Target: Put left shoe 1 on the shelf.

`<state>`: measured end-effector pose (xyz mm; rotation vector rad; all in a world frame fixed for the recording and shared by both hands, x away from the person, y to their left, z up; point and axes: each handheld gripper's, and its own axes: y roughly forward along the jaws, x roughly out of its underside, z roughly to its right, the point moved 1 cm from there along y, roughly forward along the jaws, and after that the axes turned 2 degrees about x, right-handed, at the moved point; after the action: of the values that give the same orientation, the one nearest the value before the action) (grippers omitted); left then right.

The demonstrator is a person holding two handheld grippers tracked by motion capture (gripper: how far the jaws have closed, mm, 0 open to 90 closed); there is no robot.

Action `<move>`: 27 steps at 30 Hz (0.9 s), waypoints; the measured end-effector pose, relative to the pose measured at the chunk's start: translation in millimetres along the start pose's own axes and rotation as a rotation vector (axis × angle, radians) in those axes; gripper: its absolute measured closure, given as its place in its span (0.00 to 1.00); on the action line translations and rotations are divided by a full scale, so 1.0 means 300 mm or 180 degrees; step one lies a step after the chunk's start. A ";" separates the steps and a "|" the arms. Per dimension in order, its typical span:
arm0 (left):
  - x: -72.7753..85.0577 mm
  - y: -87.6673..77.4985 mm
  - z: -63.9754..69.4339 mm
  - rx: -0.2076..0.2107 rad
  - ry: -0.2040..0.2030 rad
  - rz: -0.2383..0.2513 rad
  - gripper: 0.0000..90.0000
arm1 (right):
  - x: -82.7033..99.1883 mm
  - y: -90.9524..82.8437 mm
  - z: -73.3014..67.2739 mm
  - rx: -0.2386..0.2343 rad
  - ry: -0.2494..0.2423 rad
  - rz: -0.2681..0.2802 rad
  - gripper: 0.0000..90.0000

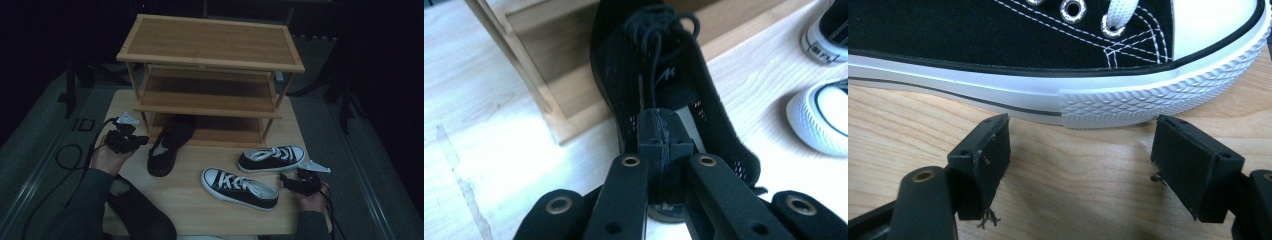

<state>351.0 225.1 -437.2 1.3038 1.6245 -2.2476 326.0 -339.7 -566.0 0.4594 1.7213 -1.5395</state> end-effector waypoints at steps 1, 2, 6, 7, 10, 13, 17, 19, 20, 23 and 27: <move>0.003 0.000 0.001 -0.0007 0.0009 -0.0024 1.00 | 0.000 0.000 0.000 -0.0001 0.0006 -0.0003 0.26; 0.008 -0.001 0.002 -0.0021 0.0024 -0.0048 1.00 | 0.000 0.000 0.000 -0.0002 0.0005 -0.0003 0.26; 0.030 -0.006 0.001 -0.0027 -0.0011 -0.0059 1.00 | 0.000 0.000 0.000 -0.0002 0.0005 -0.0003 0.26; 0.035 -0.007 0.000 -0.0018 -0.0020 -0.0062 1.00 | 0.000 0.000 0.000 -0.0001 0.0005 -0.0003 0.26; 0.053 -0.008 0.004 -0.0005 -0.0009 -0.0068 1.00 | 0.000 0.000 0.000 -0.0002 0.0003 -0.0003 0.26; 0.070 -0.007 0.012 0.0001 0.0010 -0.0117 1.00 | 0.000 0.000 0.000 -0.0002 0.0002 -0.0004 0.26; 0.087 -0.002 0.021 -0.0019 0.0019 -0.0188 1.00 | 0.000 0.000 0.000 -0.0002 0.0002 -0.0004 0.26; 0.093 0.002 0.025 -0.0004 0.0028 -0.0227 1.00 | 0.000 0.000 0.000 -0.0002 0.0002 -0.0004 0.26; 0.096 0.004 0.029 -0.0003 0.0042 -0.0247 1.00 | 0.000 0.000 0.000 -0.0002 0.0002 -0.0003 0.26; 0.103 0.011 0.046 0.0031 0.0088 -0.0306 1.00 | 0.000 0.000 0.000 -0.0002 0.0002 -0.0004 0.26; 0.104 0.028 0.063 0.0069 0.0140 -0.0363 1.00 | 0.000 0.000 0.000 -0.0002 0.0001 -0.0003 0.26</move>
<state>324.4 218.5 -462.8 1.3063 1.7363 -2.3226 325.9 -339.6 -566.0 0.4587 1.7225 -1.5397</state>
